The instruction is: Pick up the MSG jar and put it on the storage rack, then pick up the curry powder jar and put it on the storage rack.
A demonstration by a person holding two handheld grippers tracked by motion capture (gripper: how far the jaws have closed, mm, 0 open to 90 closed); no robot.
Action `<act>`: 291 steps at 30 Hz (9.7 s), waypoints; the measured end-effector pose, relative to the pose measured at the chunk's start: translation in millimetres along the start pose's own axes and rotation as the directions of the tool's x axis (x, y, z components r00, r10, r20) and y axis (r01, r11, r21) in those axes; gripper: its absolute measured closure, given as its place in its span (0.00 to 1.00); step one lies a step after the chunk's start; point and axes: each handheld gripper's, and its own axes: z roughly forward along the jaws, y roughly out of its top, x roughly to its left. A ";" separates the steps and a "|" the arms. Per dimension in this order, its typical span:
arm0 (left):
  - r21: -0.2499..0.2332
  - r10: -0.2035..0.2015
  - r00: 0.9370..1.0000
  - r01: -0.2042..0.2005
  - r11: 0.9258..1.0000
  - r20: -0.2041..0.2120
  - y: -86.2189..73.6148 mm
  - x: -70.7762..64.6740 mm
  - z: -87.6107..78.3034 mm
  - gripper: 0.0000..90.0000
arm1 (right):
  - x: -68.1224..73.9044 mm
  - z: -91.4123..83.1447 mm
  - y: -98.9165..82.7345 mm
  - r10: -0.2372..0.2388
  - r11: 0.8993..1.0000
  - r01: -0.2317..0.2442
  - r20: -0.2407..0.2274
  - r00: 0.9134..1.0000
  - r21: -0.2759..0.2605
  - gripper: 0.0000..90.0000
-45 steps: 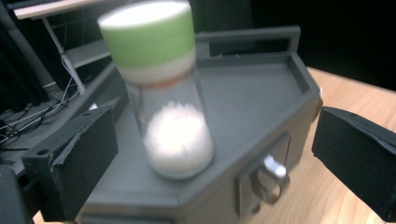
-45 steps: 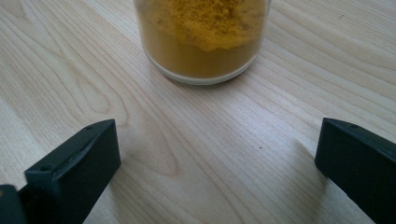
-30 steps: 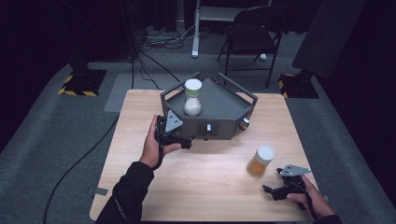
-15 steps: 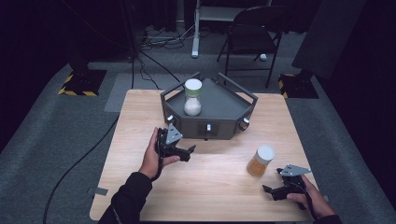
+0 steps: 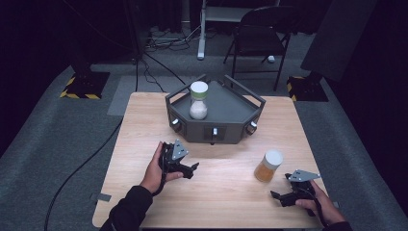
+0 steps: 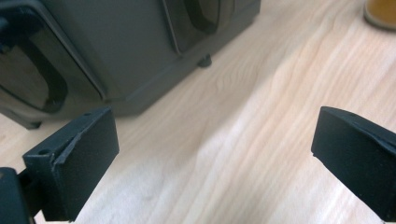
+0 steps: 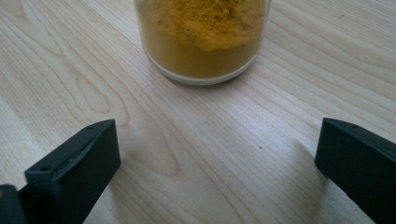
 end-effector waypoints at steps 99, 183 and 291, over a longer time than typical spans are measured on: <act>0.173 -0.040 0.987 0.013 0.985 0.157 -68.9 25.2 -34.3 0.00 | 3.3 -2.4 -2.1 0.010 1.000 -0.010 0.013 1.000 0.000 0.00; 0.172 -0.041 0.987 0.013 0.985 0.158 -68.8 25.2 -33.8 0.00 | 38.7 13.3 24.7 0.189 0.934 -0.159 0.064 0.980 -0.321 0.29; 0.173 -0.040 0.987 0.012 0.985 0.158 -68.5 25.3 -33.9 0.00 | 44.6 -6.0 212.6 0.156 0.905 -0.042 0.239 0.958 -0.424 0.38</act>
